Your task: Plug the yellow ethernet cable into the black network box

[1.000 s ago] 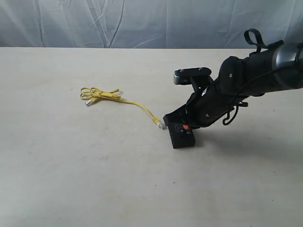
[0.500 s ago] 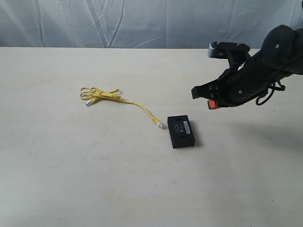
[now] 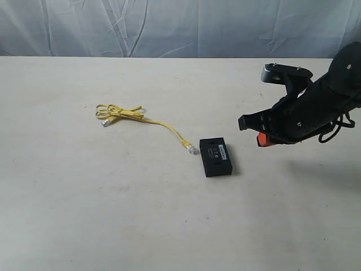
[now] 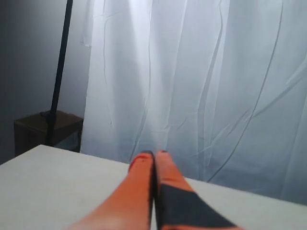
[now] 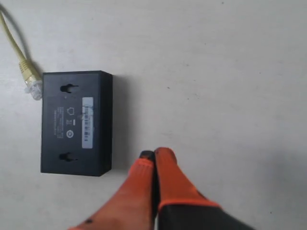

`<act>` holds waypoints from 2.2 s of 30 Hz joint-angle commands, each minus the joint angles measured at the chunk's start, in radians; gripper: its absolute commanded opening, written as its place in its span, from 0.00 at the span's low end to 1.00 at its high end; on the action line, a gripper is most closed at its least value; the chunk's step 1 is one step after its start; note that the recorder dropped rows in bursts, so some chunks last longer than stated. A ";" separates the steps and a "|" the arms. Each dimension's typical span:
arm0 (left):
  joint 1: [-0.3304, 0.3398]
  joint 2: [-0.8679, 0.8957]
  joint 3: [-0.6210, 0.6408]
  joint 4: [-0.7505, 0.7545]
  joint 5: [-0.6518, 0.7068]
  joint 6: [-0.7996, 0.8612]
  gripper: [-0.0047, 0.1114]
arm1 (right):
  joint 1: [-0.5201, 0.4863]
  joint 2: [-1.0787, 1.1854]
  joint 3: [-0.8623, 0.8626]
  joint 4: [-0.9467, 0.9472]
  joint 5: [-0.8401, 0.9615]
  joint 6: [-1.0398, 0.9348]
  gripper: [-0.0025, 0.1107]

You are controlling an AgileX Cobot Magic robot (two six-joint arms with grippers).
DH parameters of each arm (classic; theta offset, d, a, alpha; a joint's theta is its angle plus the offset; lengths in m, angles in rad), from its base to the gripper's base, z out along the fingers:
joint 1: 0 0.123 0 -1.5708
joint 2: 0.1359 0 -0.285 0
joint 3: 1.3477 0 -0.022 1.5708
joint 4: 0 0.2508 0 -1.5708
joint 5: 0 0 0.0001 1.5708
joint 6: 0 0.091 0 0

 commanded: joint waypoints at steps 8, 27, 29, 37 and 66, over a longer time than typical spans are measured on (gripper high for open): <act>0.000 0.125 -0.260 0.132 0.235 -0.043 0.04 | -0.005 -0.010 0.006 -0.013 -0.029 -0.008 0.01; -0.045 1.174 -0.713 -0.578 0.614 1.207 0.04 | -0.005 -0.008 0.006 -0.013 -0.107 -0.008 0.01; -0.097 1.251 -0.744 -0.617 0.616 1.292 0.04 | -0.005 0.001 0.006 -0.013 -0.118 -0.008 0.01; -0.353 1.602 -1.052 -0.470 0.610 1.327 0.04 | -0.005 0.064 0.006 -0.030 -0.122 -0.008 0.01; -0.649 2.225 -1.657 -0.168 0.898 1.685 0.04 | -0.005 0.081 0.014 -0.046 -0.156 -0.008 0.01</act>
